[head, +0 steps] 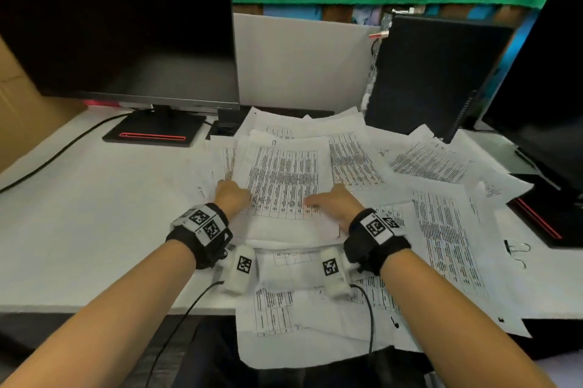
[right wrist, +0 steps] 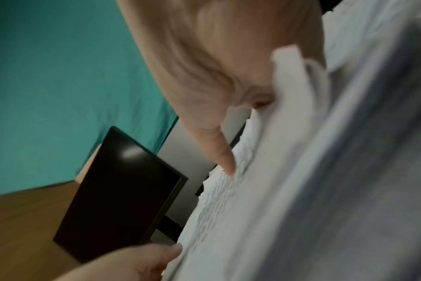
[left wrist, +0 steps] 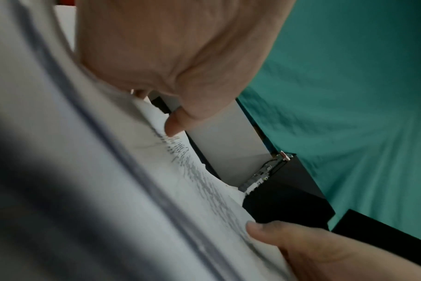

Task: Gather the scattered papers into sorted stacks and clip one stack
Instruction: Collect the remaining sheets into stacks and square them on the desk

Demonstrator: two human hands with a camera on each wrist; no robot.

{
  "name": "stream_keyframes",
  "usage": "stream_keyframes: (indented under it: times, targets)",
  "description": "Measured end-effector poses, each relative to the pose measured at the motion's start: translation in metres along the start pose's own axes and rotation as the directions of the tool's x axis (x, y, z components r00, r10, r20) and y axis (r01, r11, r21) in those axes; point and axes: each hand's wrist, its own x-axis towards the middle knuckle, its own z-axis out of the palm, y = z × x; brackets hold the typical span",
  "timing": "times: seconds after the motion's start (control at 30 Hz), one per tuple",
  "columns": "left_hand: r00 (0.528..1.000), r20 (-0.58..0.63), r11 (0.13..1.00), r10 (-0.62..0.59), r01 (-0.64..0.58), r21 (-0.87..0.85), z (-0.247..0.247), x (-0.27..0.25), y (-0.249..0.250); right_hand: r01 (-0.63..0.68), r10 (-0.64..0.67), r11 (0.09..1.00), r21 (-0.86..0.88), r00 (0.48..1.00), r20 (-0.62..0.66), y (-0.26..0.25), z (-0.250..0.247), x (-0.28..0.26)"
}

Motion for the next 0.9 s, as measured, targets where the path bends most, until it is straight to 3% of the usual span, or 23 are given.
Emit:
stream_keyframes:
  times: [0.1,0.2,0.27,0.33,0.37,0.43,0.53,0.6,0.67,0.73,0.8,0.9]
  targets:
    - [0.991,-0.086,0.969,0.104,-0.12,-0.218,-0.005,0.002,-0.011,0.109,-0.113,0.975,0.195,0.993,0.013,0.001,-0.001,-0.006]
    - [0.938,-0.242,0.913,0.249,-0.31,-0.264,-0.011,-0.012,-0.006,0.303,-0.305,0.923,0.236,0.952,-0.029,-0.009,-0.004,-0.015]
    - [0.85,-0.384,0.82,0.361,-0.485,-0.303,-0.02,-0.033,0.006,0.408,-0.406,0.875,0.26,0.912,-0.065,-0.022,-0.011,-0.027]
    - [0.736,-0.484,0.671,0.474,-0.658,-0.343,-0.034,-0.051,0.022,0.504,-0.496,0.813,0.29,0.862,-0.106,-0.04,-0.023,-0.041]
    - [0.698,-0.499,0.595,0.514,-0.709,-0.378,-0.042,-0.06,0.03,0.545,-0.536,0.779,0.309,0.835,-0.122,-0.049,-0.028,-0.048]
    - [0.682,-0.479,0.479,0.552,-0.73,-0.487,-0.054,-0.073,0.045,0.604,-0.59,0.74,0.298,0.794,-0.146,-0.065,-0.036,-0.057]
    - [0.688,-0.394,0.387,0.609,-0.692,-0.61,-0.064,-0.078,0.049,0.578,-0.568,0.778,0.245,0.814,-0.117,-0.069,-0.035,-0.061]
    - [0.713,-0.216,0.445,0.667,-0.613,-0.653,-0.064,-0.069,0.035,0.492,-0.497,0.838,0.237,0.867,-0.042,-0.051,-0.031,-0.057]
    - [0.773,0.035,0.604,0.633,-0.466,-0.646,-0.057,-0.052,0.013,0.386,-0.404,0.902,0.193,0.912,0.065,-0.029,-0.024,-0.054]
    - [0.82,0.208,0.763,0.534,-0.361,-0.536,-0.05,-0.04,-0.004,0.3,-0.315,0.945,0.131,0.942,0.114,-0.014,-0.017,-0.048]
    - [0.84,0.278,0.83,0.466,-0.307,-0.465,-0.05,-0.033,-0.009,0.285,-0.304,0.944,0.168,0.947,0.102,-0.016,-0.014,-0.044]
    - [0.873,0.214,0.807,0.438,-0.278,-0.521,-0.059,-0.033,-0.003,0.326,-0.339,0.909,0.26,0.941,0.008,-0.035,-0.015,-0.041]
